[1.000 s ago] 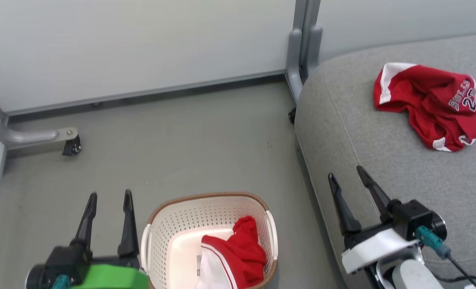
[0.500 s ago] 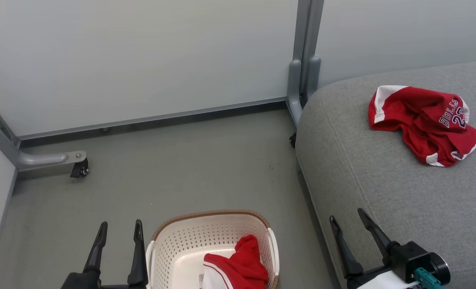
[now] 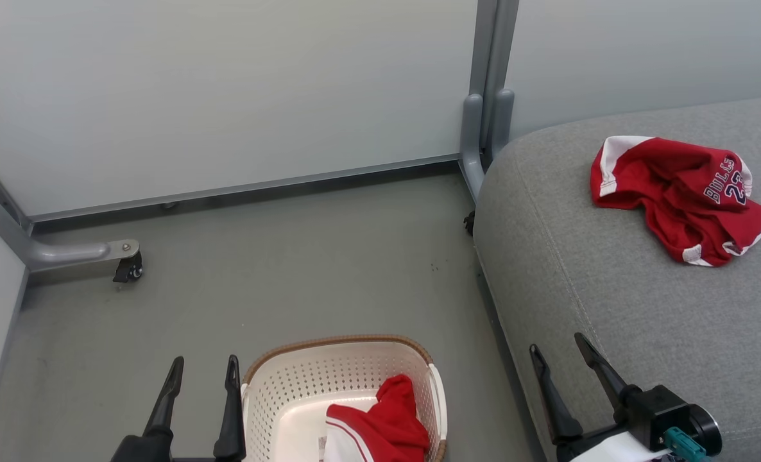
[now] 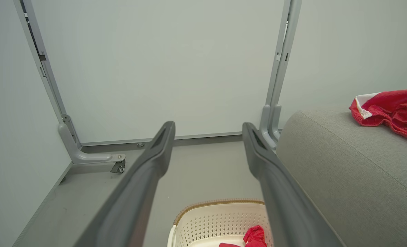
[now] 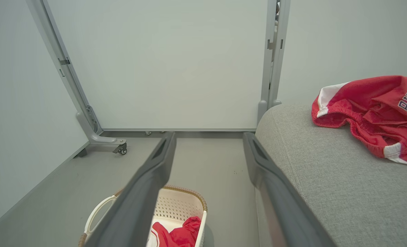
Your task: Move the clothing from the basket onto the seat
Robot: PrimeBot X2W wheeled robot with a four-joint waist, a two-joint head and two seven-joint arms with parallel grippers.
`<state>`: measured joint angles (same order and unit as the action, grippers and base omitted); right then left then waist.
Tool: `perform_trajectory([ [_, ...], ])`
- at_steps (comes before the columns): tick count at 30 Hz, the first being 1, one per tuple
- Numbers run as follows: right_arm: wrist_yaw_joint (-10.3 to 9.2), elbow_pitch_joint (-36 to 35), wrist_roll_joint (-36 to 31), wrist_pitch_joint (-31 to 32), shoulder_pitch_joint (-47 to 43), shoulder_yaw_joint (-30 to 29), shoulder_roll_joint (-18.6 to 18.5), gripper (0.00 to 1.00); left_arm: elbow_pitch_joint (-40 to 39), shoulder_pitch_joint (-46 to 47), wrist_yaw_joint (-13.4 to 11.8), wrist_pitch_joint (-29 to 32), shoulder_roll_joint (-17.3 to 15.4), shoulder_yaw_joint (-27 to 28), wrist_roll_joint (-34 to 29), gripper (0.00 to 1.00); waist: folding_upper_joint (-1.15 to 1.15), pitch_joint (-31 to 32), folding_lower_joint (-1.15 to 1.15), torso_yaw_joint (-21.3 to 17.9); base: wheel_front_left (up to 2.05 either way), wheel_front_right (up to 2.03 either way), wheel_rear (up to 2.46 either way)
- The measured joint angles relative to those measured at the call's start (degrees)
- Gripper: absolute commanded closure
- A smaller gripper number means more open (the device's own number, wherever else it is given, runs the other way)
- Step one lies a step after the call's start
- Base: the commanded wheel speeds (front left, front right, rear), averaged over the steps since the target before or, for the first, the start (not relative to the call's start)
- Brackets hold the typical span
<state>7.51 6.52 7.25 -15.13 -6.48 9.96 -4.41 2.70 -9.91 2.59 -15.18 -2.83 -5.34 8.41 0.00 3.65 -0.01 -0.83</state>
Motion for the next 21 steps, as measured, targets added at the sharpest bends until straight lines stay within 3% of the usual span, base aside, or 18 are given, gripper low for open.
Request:
perform_trajectory([
  [21, 0.0, 0.03, -1.01, 0.0, 0.09, -0.25, 0.04, 0.0, 1.46, 0.11, 1.58, 0.0, 0.0, -1.54, -1.49, 0.0, 0.0, -0.7, 0.0, -0.23, 0.0, 0.0, 0.0],
])
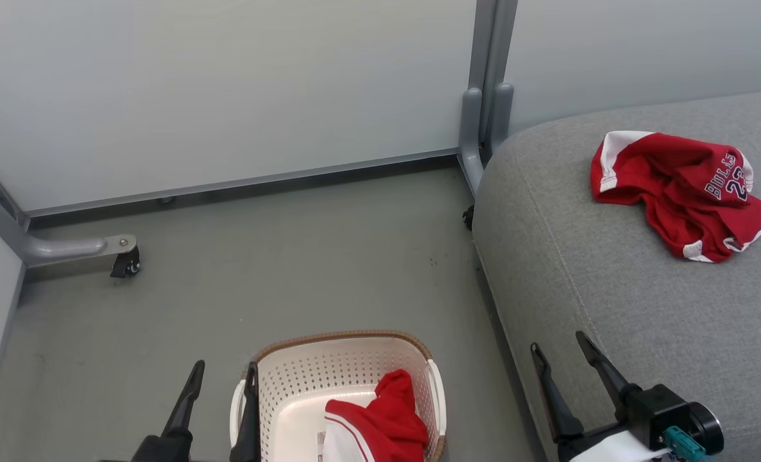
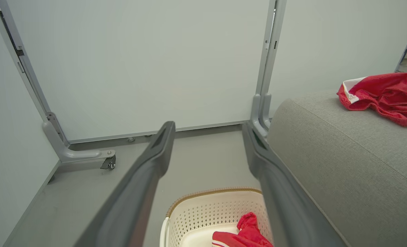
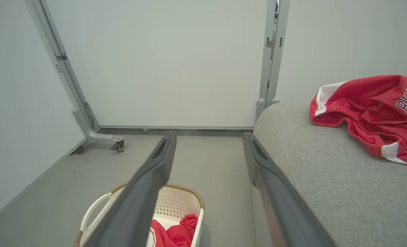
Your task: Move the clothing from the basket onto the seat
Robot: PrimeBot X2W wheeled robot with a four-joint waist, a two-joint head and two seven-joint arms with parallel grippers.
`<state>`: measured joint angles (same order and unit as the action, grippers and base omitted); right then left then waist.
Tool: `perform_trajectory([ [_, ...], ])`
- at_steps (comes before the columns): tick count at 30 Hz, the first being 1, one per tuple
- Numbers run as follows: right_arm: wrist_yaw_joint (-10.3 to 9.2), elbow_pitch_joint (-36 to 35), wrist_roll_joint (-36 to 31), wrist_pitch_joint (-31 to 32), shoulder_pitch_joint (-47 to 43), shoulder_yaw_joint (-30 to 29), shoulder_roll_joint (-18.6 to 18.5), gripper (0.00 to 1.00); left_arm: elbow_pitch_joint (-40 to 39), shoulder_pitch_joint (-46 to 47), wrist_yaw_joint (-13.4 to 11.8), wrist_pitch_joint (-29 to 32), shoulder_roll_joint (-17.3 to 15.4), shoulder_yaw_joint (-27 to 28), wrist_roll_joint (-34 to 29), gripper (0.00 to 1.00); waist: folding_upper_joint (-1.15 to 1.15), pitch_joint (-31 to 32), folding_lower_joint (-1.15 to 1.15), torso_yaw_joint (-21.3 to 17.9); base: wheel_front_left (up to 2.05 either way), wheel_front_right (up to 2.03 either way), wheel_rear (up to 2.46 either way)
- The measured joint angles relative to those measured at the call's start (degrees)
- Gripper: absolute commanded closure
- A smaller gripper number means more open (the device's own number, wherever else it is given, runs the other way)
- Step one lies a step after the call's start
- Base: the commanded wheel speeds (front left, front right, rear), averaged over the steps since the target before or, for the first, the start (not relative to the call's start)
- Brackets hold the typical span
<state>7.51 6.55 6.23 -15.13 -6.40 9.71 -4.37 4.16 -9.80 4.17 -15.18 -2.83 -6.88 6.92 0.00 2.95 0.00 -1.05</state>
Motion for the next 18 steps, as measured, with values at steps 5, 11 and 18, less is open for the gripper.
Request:
perform_trajectory([
  [5, 0.0, -0.56, 0.0, 0.0, 0.8, -1.31, -0.02, 0.0, 1.49, 1.86, 0.96, 0.0, 0.0, -1.44, -1.36, 0.0, 0.0, -1.5, 0.0, -0.18, 0.0, 0.0, 0.0],
  [11, 0.0, -2.81, -0.02, 0.0, 4.14, -2.74, -0.44, 0.0, 6.72, 8.58, 1.55, 0.0, -0.15, -4.59, -5.36, 0.0, 0.0, -5.38, 0.0, -0.45, 0.0, 0.0, 0.0],
  [18, 0.0, -5.95, -0.74, 0.0, 12.82, -5.16, -0.62, 0.0, 17.59, 23.98, 2.97, 0.0, -3.81, -12.63, -8.66, 0.0, 0.0, -14.17, 0.0, -1.1, 0.0, 0.0, 0.0],
])
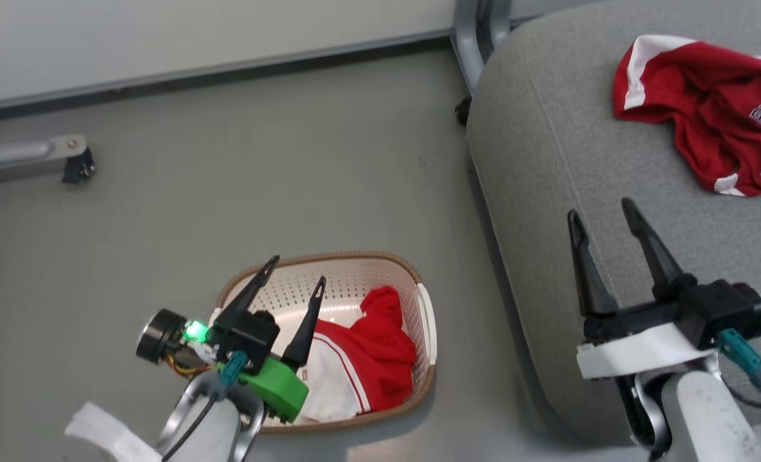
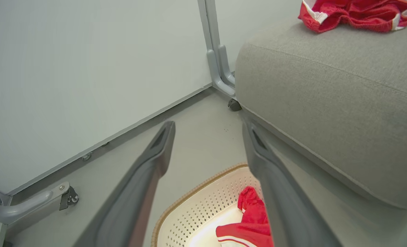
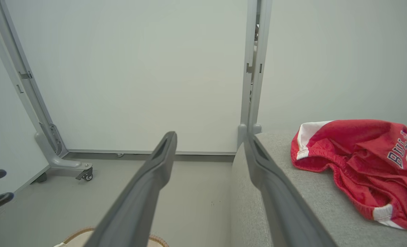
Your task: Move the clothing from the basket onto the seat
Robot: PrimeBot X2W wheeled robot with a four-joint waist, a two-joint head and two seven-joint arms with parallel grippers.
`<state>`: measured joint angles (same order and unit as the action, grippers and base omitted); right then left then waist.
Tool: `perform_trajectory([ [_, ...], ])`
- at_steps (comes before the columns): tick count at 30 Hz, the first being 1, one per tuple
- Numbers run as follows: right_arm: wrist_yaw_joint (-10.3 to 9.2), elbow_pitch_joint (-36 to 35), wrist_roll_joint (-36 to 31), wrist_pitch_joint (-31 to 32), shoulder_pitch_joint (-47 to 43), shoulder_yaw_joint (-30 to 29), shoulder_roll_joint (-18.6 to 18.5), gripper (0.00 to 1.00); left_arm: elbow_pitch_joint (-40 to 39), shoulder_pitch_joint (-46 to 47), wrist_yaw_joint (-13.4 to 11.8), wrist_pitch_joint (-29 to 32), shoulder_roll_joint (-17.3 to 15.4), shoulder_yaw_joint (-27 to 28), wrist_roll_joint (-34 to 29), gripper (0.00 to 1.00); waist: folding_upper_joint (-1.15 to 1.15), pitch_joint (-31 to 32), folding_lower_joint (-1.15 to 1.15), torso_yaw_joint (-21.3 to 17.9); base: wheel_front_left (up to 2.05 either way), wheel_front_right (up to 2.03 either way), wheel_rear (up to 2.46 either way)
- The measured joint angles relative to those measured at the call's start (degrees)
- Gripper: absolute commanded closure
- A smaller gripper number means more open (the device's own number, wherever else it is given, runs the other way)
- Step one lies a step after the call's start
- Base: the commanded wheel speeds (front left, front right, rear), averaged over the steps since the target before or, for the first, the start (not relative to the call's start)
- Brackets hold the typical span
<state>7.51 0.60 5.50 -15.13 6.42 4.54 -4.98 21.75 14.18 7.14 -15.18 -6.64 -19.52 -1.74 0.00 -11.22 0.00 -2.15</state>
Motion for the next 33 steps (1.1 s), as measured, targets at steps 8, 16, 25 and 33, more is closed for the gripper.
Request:
perform_trajectory([
  [8, 0.0, -3.61, -0.63, 0.0, 7.93, -3.45, 0.68, 0.0, 14.5, 17.5, 0.22, 0.01, -4.25, -12.34, -2.08, 0.0, 0.0, -11.28, 0.0, -2.03, 0.0, 0.0, 0.0],
  [16, 0.0, -7.13, -0.88, 0.0, 12.05, -3.44, 1.65, 0.0, 29.85, 30.26, 0.26, 0.01, -6.47, -28.11, 0.02, 0.0, 0.0, -21.92, 0.01, -4.41, 0.0, 0.0, 0.0],
  [25, 0.0, -9.01, -0.56, 0.0, 15.16, -2.11, 2.02, 0.0, 41.87, 41.75, 0.26, 0.0, -6.3, -42.44, 2.66, 0.0, 0.0, -32.26, 0.01, -7.22, 0.0, 0.0, 0.0],
  [33, 0.0, -10.61, 2.45, 0.0, 17.18, -1.55, 2.04, 0.0, 45.36, 46.69, 0.27, 0.0, -6.5, -52.81, 4.61, 0.0, 0.0, -39.27, 0.01, -9.56, 0.0, 0.0, 0.0],
])
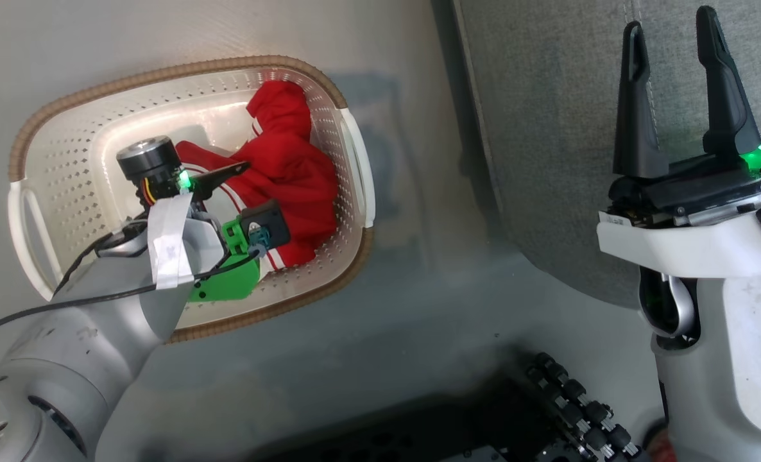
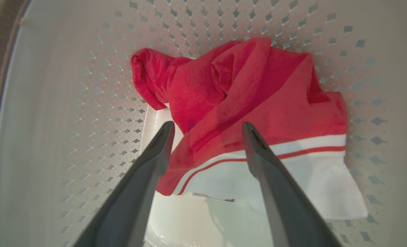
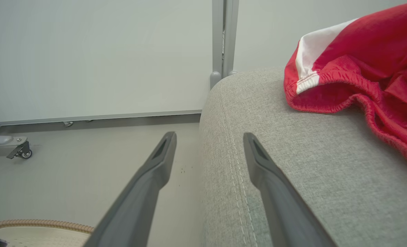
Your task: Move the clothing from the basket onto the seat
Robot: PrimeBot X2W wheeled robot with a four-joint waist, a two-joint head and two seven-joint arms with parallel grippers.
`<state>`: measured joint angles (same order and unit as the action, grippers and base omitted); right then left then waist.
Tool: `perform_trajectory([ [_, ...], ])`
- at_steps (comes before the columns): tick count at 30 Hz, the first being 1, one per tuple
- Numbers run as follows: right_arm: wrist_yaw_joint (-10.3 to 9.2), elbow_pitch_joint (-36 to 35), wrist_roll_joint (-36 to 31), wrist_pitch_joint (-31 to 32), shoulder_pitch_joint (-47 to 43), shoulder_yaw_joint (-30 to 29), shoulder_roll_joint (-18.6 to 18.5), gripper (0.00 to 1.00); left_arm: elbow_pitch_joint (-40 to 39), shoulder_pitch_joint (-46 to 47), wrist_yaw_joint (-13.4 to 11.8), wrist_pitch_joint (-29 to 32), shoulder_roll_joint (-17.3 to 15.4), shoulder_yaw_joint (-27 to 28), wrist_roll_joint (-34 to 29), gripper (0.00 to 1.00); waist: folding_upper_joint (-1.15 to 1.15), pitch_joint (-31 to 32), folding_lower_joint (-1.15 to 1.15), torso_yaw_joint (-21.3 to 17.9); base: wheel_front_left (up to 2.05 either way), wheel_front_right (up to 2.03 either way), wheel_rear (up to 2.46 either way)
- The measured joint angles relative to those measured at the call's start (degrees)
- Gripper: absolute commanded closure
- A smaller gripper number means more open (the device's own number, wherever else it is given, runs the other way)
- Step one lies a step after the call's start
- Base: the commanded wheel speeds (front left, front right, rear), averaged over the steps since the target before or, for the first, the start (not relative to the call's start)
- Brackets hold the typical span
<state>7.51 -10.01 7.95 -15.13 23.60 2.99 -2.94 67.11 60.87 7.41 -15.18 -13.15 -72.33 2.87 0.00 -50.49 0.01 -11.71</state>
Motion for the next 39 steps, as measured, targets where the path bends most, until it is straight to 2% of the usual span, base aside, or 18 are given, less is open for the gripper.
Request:
perform_trajectory([
  [11, 0.0, -1.82, 1.09, 0.0, 1.73, 1.21, 0.02, 0.0, 2.49, 2.29, 0.0, 0.0, -0.75, -1.1, -2.77, 0.0, 0.0, -5.63, 0.0, -3.02, 0.0, 0.0, 0.0],
  [12, 0.0, -1.81, 1.09, 0.0, 1.73, 1.31, 0.02, 0.0, 2.58, 2.3, 0.0, 0.0, -0.7, -1.11, -2.37, 0.09, 0.0, -5.91, -0.01, -3.15, 0.0, 0.0, 0.0],
  [13, 0.0, -1.82, 1.09, 0.0, 1.73, 1.35, 0.02, 0.0, 2.64, 2.33, 0.0, 0.0, -0.66, -1.12, -2.33, 0.54, 0.0, -6.1, 0.0, -3.24, 0.0, 0.0, 0.0],
  [14, 0.0, -1.81, 1.09, 0.0, 1.73, 1.36, 0.03, 0.0, 2.74, 2.38, 0.0, 0.0, -0.6, -1.11, -2.09, 0.85, 0.0, -6.3, 0.0, -3.3, 0.0, 0.0, 0.0],
  [15, 0.0, -1.79, 1.12, 0.0, 1.73, 1.31, 0.03, 0.0, 2.79, 2.43, 0.0, 0.0, -0.53, -1.12, -1.87, 1.0, 0.0, -6.41, 0.0, -3.32, 0.0, 0.0, 0.0],
  [21, 0.0, -1.3, -0.04, 0.0, 1.68, 1.53, 0.05, 0.0, 2.22, 2.26, 0.0, 0.0, 0.33, -1.13, -0.16, 1.0, 0.0, -5.38, 0.0, -2.71, 0.0, 0.0, 0.0],
  [26, 0.0, -0.34, -0.82, 0.01, 1.24, 1.32, 0.08, 0.0, -3.11, 1.01, 0.0, 0.0, 0.24, 0.38, 5.09, 1.0, 0.0, -2.82, -0.01, -1.74, 0.0, 0.0, 0.0],
  [29, 0.0, 0.58, -1.55, 0.01, 0.1, 1.45, 0.09, 0.0, -7.1, -1.47, -0.14, 0.01, -0.27, 3.39, 8.25, 1.0, 0.0, -0.6, -0.01, -0.94, 0.0, 0.0, 0.0],
  [35, 0.0, 3.09, -2.42, 0.0, -3.18, 1.8, 0.11, 0.0, -16.35, -9.67, -2.93, 0.03, -1.36, 9.91, 12.57, 1.0, 0.0, 5.43, -0.01, 0.77, 0.0, 0.0, 0.0],
  [39, 0.0, 5.02, -2.99, 0.0, -6.18, 2.33, 0.11, 0.0, -23.58, -17.07, -3.37, 0.04, -1.82, 15.28, 15.39, 1.0, 0.0, 10.52, -0.01, 1.91, 0.0, 0.0, 0.0],
])
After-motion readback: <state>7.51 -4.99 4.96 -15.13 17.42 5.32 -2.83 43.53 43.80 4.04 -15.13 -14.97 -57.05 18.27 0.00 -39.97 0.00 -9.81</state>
